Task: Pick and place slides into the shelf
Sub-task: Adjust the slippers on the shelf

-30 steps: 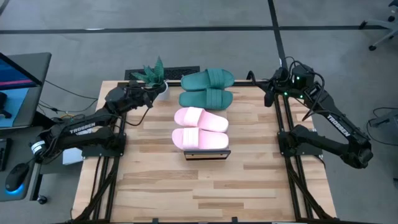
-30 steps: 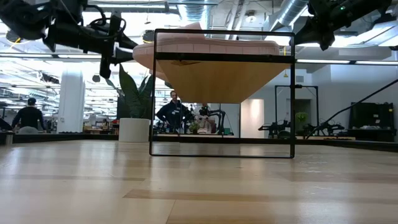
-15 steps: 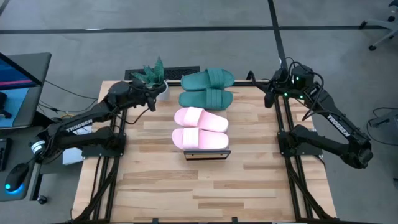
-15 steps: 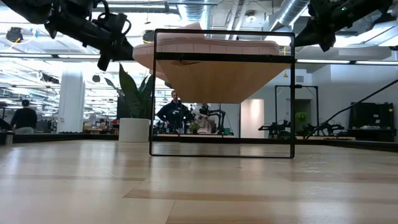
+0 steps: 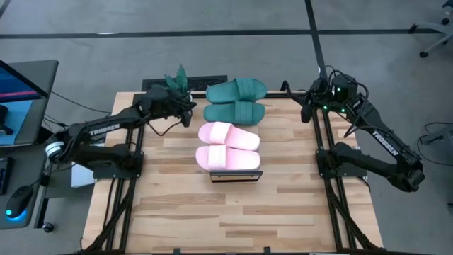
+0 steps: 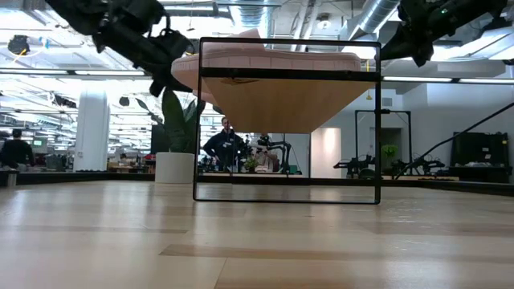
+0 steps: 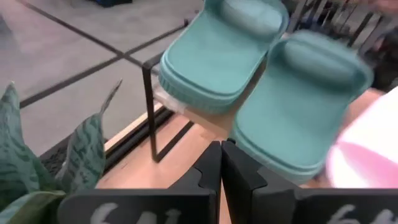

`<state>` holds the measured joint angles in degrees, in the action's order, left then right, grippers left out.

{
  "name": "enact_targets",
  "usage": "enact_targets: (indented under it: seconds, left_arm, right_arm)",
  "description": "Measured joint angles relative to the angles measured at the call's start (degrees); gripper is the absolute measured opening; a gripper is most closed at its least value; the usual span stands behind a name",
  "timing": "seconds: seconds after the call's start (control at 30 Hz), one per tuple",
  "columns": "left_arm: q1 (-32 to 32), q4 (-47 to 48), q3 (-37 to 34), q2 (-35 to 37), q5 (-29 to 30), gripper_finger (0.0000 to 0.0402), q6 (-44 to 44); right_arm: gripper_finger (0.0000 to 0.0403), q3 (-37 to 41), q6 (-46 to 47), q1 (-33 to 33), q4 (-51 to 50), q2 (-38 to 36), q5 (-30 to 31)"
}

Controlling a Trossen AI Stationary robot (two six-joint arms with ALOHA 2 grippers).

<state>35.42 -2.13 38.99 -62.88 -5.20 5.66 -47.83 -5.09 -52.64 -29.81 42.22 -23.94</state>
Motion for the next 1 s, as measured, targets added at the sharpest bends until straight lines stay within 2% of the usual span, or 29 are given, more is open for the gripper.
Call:
enact_targets:
  seconds: [0.33,1.0]
  left_arm:
    - [0.35,1.98,4.10,-7.11,-1.07,0.0000,-3.70]
    - [0.24,1.42,4.13,-7.44,1.50,0.0000,-2.54]
  right_arm:
    - [0.0000,0.00,-0.03,-0.01,-1.51,0.00,0.00]
    - [0.0000,0.00,-0.89,0.00,-1.50,0.00,0.00]
